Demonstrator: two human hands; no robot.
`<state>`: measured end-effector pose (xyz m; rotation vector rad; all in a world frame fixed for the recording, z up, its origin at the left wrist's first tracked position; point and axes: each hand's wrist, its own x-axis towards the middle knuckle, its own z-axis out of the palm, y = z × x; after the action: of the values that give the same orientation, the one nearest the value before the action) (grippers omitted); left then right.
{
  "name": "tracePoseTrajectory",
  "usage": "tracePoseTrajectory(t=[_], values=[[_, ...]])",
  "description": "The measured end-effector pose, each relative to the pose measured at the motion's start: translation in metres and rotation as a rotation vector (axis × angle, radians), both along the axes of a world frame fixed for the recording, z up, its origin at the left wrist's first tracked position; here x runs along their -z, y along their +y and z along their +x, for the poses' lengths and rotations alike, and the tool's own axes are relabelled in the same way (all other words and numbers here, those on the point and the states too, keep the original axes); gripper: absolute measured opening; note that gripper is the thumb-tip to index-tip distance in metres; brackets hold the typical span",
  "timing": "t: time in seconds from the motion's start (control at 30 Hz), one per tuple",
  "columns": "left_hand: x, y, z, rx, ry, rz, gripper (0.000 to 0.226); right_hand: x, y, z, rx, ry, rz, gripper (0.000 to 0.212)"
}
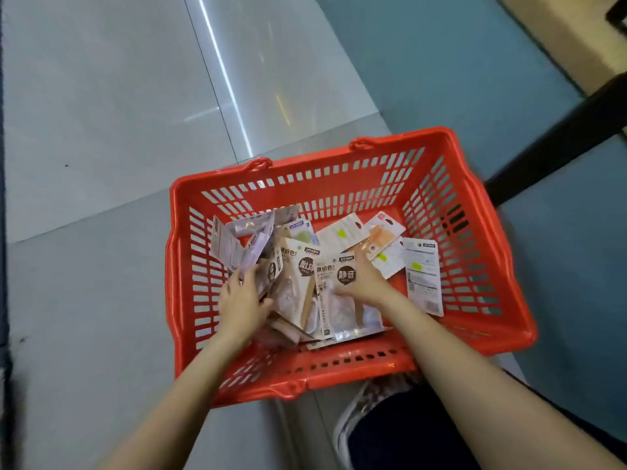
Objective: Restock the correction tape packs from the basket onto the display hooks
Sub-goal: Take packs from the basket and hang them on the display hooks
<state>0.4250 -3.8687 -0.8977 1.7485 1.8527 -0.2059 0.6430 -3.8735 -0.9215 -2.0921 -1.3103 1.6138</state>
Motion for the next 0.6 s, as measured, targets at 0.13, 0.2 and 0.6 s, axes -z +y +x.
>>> tracePoseTrajectory(t=[0.13,0.2,0.6], values=[[0.001,0.004,-0.005,0.107,-0.021,-0.049,0.079,0.008,0.006,-0.01,0.016,-0.005,-0.021,0.051],[0.001,0.007,-0.009,0.078,-0.104,-0.085,0.074,0.007,0.012,-0.004,0.079,0.051,-0.027,0.034],[0.012,0.009,-0.009,0.039,-0.035,-0.048,0.058,-0.041,0.062,0.011,-0.507,0.075,-0.009,0.01]])
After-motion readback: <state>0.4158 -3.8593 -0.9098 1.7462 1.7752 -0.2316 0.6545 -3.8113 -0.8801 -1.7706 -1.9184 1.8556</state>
